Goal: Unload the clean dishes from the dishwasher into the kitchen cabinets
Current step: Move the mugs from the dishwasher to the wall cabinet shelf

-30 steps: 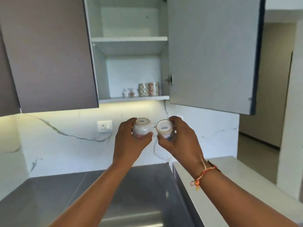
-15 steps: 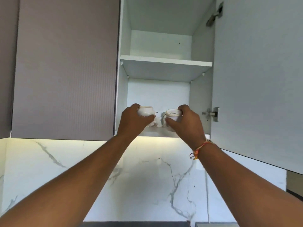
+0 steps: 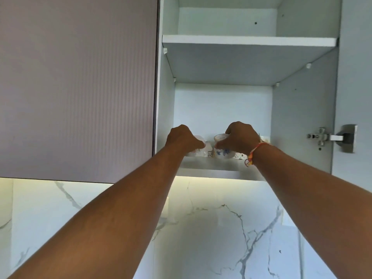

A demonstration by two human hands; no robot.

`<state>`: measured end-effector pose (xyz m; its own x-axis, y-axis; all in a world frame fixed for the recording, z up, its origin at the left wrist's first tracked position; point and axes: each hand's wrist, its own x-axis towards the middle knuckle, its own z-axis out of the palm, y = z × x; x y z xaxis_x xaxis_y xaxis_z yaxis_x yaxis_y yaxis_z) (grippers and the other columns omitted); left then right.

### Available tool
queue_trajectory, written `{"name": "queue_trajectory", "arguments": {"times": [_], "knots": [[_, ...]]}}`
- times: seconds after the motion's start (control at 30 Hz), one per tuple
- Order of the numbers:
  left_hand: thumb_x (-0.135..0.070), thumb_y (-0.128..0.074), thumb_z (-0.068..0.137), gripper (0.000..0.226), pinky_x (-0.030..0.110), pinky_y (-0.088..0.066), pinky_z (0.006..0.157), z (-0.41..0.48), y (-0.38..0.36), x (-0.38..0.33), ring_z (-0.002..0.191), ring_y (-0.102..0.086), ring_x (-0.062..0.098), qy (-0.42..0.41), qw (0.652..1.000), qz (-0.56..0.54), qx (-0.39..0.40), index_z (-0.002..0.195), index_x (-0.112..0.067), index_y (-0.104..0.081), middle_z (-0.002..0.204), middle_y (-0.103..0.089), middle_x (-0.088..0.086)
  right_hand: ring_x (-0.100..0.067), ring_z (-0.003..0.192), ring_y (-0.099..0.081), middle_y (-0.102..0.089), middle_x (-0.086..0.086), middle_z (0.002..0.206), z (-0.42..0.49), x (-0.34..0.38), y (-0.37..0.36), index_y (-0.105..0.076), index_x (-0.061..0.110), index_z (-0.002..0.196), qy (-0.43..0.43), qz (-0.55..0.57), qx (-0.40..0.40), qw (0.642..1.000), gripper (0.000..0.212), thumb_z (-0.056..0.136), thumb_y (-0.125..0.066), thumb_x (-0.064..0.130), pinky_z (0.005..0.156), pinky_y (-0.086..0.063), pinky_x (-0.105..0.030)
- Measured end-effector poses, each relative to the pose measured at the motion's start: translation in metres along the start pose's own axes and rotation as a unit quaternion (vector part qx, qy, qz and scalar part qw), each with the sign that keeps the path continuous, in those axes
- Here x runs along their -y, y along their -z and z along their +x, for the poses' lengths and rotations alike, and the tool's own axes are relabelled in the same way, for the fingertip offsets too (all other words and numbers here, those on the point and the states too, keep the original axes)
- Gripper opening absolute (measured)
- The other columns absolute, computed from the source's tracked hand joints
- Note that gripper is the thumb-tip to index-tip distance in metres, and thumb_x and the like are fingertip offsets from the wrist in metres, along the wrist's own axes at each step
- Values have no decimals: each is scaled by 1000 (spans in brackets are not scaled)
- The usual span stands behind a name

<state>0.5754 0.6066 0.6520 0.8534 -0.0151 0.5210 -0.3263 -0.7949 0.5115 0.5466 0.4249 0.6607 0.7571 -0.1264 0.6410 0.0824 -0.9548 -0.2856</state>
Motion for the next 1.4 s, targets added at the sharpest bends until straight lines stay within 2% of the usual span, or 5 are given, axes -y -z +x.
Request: {"name": "queue_trajectory", "arguments": {"times": [0.33,0.47,0.87,1.1,1.4], "knots": [[-55,-79,73,53,25,-45,73,38,-18,9,91,-65,22,5,993,110,43,86,-11,-52,89,-63,5,-23,70,-55,-49,1,63,60,13,-42,-47,17,61,70,-82,89,990,51,68,-83,52,52,-36,-25],[-51,-76,79,51,22,-42,65,43,-24,12,73,-56,15,13,991,130,34,69,-15,-42,81,-58,1,-22,63,-54,-50,0,61,71,11,-58,-46,16,60,78,-71,94,990,53,69,-81,55,50,-35,-25],[-48,-79,77,59,25,-40,76,54,-34,27,113,-59,25,1,986,167,-20,112,-6,-59,118,-64,11,-23,84,-67,-70,-6,83,87,-1,-82,-68,9,88,70,-21,41,996,70,60,-77,72,75,-52,-30],[-45,-78,79,63,28,-45,89,48,-35,28,118,-56,26,-5,985,175,-2,123,-5,-55,126,-60,12,-24,98,-66,-68,-6,102,81,-1,-82,-64,9,105,77,-15,49,996,78,60,-80,70,84,-52,-32],[-43,-67,89,51,30,-43,74,3,-22,13,106,-59,28,-67,992,91,-55,120,-7,-49,119,-59,13,-25,94,-62,-69,-9,107,35,-4,-43,-64,9,104,54,-53,6,997,67,76,-66,71,72,-41,-27]]}}
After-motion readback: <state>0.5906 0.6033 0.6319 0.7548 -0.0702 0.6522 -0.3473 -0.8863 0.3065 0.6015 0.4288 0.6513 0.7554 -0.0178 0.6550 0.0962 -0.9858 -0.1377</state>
